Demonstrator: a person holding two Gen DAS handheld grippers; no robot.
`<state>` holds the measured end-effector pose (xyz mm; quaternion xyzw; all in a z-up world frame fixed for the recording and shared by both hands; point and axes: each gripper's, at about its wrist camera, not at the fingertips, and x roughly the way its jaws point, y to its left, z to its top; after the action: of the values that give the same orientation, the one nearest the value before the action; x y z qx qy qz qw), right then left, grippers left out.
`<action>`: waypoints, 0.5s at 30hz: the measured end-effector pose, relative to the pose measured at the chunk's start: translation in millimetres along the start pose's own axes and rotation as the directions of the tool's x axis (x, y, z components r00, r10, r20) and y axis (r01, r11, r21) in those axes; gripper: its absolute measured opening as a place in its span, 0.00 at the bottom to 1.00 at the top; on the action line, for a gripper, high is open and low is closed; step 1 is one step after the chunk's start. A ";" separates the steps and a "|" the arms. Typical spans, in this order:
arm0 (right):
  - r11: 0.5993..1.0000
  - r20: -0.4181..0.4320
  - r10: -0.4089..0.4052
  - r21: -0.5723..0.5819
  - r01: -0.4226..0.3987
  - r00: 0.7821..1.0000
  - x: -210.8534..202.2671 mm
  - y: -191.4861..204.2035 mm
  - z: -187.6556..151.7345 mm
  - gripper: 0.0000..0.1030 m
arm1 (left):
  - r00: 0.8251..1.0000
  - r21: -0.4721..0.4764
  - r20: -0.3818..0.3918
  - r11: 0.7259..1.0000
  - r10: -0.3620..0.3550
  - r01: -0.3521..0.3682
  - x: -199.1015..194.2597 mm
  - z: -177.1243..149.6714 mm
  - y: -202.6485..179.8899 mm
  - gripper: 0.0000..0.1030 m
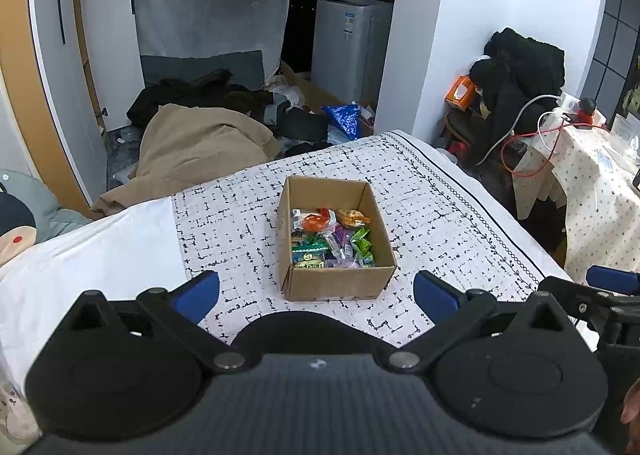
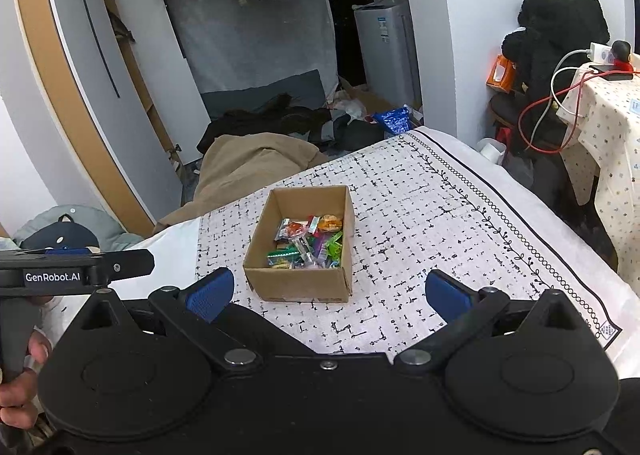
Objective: Organize snacks
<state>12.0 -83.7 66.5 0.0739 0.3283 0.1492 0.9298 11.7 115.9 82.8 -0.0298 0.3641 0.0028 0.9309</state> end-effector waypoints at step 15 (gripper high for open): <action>1.000 0.001 0.003 0.004 -0.003 1.000 -0.6 -0.2 -0.7 1.00 | 1.000 0.004 0.000 1.000 0.000 0.000 0.5 -1.8 -1.4 1.00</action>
<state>11.1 -84.1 66.4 0.0764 0.3282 0.1498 0.9295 10.9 114.4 81.2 -0.0279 0.3639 0.0021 0.9310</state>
